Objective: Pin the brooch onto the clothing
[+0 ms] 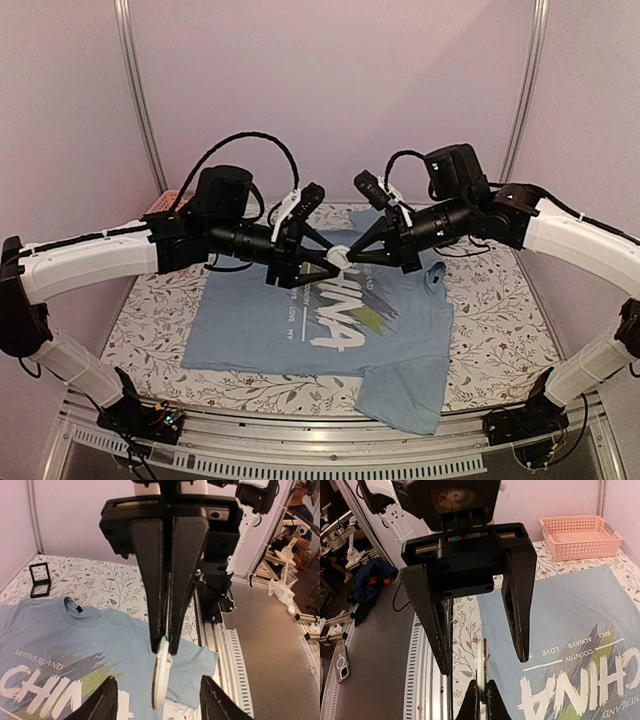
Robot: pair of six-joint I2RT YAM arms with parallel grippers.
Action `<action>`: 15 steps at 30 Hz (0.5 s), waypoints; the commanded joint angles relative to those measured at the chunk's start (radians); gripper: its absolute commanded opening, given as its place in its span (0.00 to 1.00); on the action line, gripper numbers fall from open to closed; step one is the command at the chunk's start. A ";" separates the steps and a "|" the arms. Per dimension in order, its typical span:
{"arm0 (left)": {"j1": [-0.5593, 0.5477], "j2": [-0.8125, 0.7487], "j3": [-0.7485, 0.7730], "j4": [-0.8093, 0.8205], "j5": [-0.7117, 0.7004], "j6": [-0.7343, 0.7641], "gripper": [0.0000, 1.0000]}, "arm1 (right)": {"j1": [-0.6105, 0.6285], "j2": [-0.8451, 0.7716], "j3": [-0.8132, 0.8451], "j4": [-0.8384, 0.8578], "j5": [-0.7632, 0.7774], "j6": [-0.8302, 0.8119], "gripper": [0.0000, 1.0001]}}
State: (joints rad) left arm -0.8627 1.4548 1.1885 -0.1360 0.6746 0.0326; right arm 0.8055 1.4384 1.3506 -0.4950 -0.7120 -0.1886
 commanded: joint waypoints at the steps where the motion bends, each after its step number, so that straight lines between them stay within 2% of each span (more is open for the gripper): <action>1: 0.028 -0.071 -0.139 0.254 -0.059 -0.086 0.57 | -0.018 -0.063 -0.087 0.267 0.025 0.164 0.00; 4: 0.026 -0.105 -0.234 0.478 -0.036 -0.163 0.55 | -0.018 -0.106 -0.189 0.501 0.010 0.288 0.00; 6: 0.026 -0.112 -0.256 0.554 -0.039 -0.190 0.52 | -0.017 -0.128 -0.248 0.651 -0.001 0.355 0.00; 8: 0.027 -0.110 -0.250 0.574 -0.057 -0.197 0.47 | -0.017 -0.136 -0.272 0.695 0.000 0.379 0.00; 13: 0.026 -0.072 -0.199 0.565 -0.008 -0.195 0.45 | -0.017 -0.117 -0.275 0.714 -0.015 0.392 0.00; 15: 0.026 -0.061 -0.188 0.576 0.005 -0.207 0.41 | -0.017 -0.116 -0.275 0.714 -0.014 0.393 0.00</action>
State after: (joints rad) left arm -0.8433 1.3766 0.9592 0.3622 0.6464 -0.1467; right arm 0.7906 1.3331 1.0847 0.1268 -0.7139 0.1600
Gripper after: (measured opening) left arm 0.440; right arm 0.021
